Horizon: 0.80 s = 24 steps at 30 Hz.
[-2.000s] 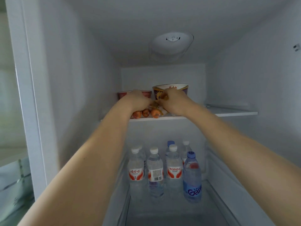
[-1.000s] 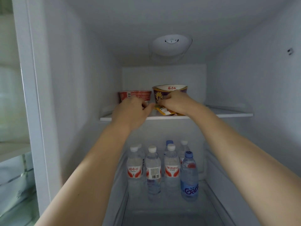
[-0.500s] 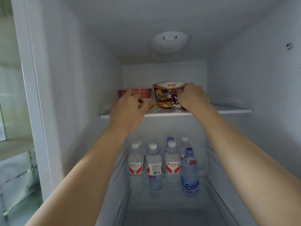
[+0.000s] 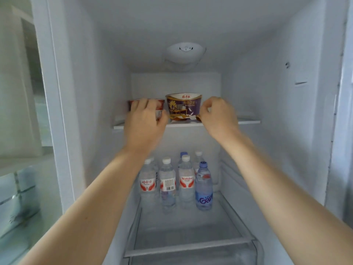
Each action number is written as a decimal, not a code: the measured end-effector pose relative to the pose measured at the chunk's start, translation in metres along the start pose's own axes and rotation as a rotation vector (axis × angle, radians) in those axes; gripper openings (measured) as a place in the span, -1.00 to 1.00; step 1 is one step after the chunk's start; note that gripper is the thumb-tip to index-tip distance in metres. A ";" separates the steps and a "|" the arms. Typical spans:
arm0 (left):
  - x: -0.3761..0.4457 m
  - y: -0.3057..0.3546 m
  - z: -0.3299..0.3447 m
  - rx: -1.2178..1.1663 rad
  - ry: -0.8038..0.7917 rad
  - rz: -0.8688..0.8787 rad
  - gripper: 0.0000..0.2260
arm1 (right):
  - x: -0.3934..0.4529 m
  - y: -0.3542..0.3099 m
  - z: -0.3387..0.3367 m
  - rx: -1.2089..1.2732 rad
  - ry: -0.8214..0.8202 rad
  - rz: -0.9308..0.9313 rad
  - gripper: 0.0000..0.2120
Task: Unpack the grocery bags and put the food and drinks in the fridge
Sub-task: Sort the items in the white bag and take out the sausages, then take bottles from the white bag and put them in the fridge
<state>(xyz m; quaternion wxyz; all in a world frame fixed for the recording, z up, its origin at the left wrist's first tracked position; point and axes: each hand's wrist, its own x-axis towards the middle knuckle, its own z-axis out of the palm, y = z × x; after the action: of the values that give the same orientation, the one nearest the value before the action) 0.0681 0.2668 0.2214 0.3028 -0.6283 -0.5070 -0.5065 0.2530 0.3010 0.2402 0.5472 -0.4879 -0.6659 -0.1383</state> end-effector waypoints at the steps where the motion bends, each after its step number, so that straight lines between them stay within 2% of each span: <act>1: -0.006 0.003 -0.007 -0.045 0.004 -0.009 -0.74 | -0.011 -0.002 -0.007 -0.005 -0.006 0.010 -0.74; 6: -0.053 0.021 -0.043 -0.310 -0.043 -0.022 -0.80 | -0.080 -0.013 -0.038 -0.008 -0.036 0.067 -0.74; 14: -0.170 0.067 -0.087 -0.503 -0.226 -0.062 -0.84 | -0.231 -0.020 -0.097 0.013 -0.171 0.179 -0.65; 18: -0.235 0.093 -0.101 -0.513 -0.305 0.047 -0.84 | -0.313 -0.021 -0.135 0.032 -0.221 0.213 -0.64; 20: -0.270 0.112 -0.111 -0.552 -0.393 0.078 -0.84 | -0.361 -0.019 -0.163 0.017 -0.238 0.248 -0.65; 24: -0.344 0.160 -0.133 -0.665 -0.603 0.003 -0.80 | -0.459 -0.009 -0.226 -0.031 -0.278 0.425 -0.65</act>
<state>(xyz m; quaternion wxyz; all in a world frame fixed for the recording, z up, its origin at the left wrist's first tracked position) 0.1851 -0.0142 -0.0417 -0.0763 -0.8118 -0.3812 -0.4356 0.3457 -0.0937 -0.0709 0.4597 -0.6396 -0.6149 0.0381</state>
